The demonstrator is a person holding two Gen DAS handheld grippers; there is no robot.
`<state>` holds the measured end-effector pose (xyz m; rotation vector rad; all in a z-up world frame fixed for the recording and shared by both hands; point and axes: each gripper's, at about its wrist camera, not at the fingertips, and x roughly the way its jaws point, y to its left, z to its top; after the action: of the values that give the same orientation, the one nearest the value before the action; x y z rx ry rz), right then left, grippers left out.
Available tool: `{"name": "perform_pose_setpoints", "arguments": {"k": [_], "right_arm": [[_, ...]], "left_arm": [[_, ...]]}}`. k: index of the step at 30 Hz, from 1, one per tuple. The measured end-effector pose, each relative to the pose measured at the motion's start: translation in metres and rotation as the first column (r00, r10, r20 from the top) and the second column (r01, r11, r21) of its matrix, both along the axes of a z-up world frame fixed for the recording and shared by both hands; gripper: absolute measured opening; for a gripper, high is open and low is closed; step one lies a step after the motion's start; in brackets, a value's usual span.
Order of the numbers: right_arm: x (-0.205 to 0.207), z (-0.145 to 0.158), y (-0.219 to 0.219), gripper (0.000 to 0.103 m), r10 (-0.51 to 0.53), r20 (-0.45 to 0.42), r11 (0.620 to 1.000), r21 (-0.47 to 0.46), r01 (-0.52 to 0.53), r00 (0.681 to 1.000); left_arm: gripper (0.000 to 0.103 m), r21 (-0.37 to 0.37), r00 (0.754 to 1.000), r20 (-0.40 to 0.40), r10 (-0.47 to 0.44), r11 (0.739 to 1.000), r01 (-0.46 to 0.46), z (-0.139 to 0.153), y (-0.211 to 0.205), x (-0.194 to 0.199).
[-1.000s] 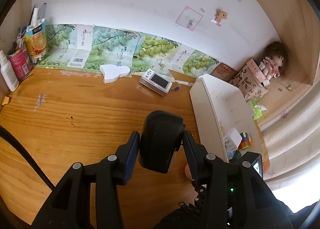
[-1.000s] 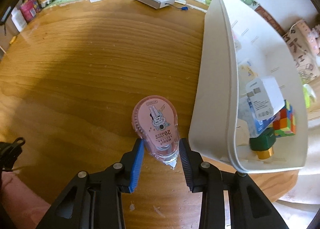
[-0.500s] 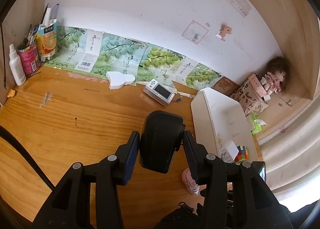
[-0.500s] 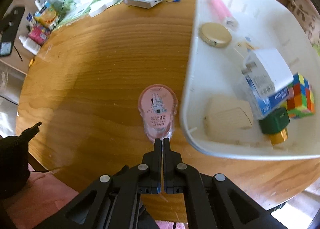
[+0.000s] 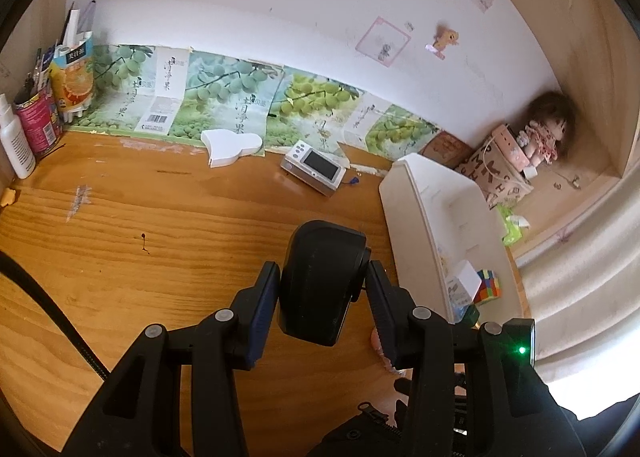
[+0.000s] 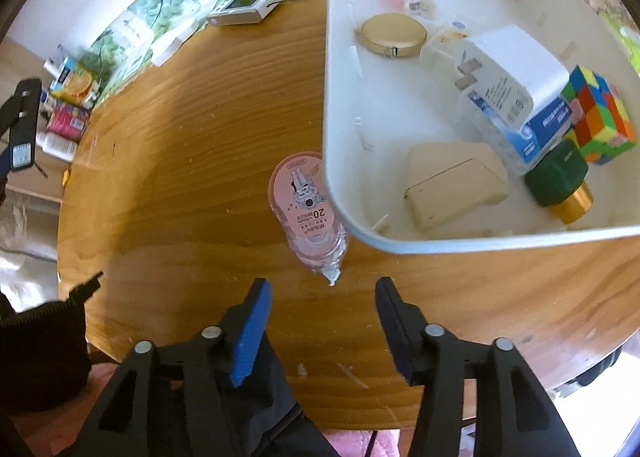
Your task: Organize rigid objects
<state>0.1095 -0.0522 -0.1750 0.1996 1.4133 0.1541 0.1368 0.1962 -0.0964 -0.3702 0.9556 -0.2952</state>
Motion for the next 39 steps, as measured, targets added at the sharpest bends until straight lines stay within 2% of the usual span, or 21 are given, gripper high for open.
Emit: {"name": "perform_pose_setpoints", "arguments": {"k": [5,9,17,18,19,20,22,32,39], "right_arm": [[0.004,-0.013,0.006,0.061,-0.063,-0.016,0.998,-0.005,0.063,0.998],[0.009,-0.016,0.016,0.063,-0.074,-0.005,0.997,-0.022,0.074,0.997],[0.025,-0.025,0.039,0.066,-0.080,0.014,0.988,-0.130,0.081,0.997],[0.027,-0.026,0.042,0.065,-0.077,0.018,0.986,-0.149,0.079,0.997],[0.029,-0.026,0.044,0.059,-0.075,0.021,0.983,-0.166,0.078,0.997],[0.031,-0.026,0.047,0.048,-0.072,0.026,0.980,-0.186,0.076,0.997],[0.035,-0.027,0.050,0.036,-0.068,0.030,0.979,-0.193,0.072,0.997],[0.043,-0.035,0.059,0.036,-0.012,0.010,0.984,-0.177,0.013,1.000],[0.052,-0.038,0.063,0.036,0.081,0.008,0.988,-0.131,-0.079,0.997]], "left_arm": [[0.048,0.025,1.000,-0.017,-0.015,1.000,0.015,-0.005,0.007,0.001],[0.048,0.045,1.000,-0.029,-0.004,0.999,0.005,-0.008,0.017,0.003],[0.048,0.065,0.999,-0.051,-0.001,0.998,0.004,-0.014,0.026,0.007],[0.048,0.066,0.999,-0.053,-0.004,0.998,0.008,-0.014,0.026,0.008],[0.048,0.067,0.998,-0.055,-0.006,0.998,0.010,-0.015,0.026,0.008],[0.048,0.068,0.998,-0.055,-0.009,0.998,0.013,-0.015,0.026,0.008],[0.048,0.070,0.998,-0.055,-0.014,0.997,0.018,-0.015,0.025,0.009],[0.048,0.069,0.998,-0.059,-0.003,0.998,0.007,-0.014,0.024,0.008],[0.048,0.063,0.998,-0.050,0.032,0.998,-0.029,-0.012,0.023,0.003]]}}
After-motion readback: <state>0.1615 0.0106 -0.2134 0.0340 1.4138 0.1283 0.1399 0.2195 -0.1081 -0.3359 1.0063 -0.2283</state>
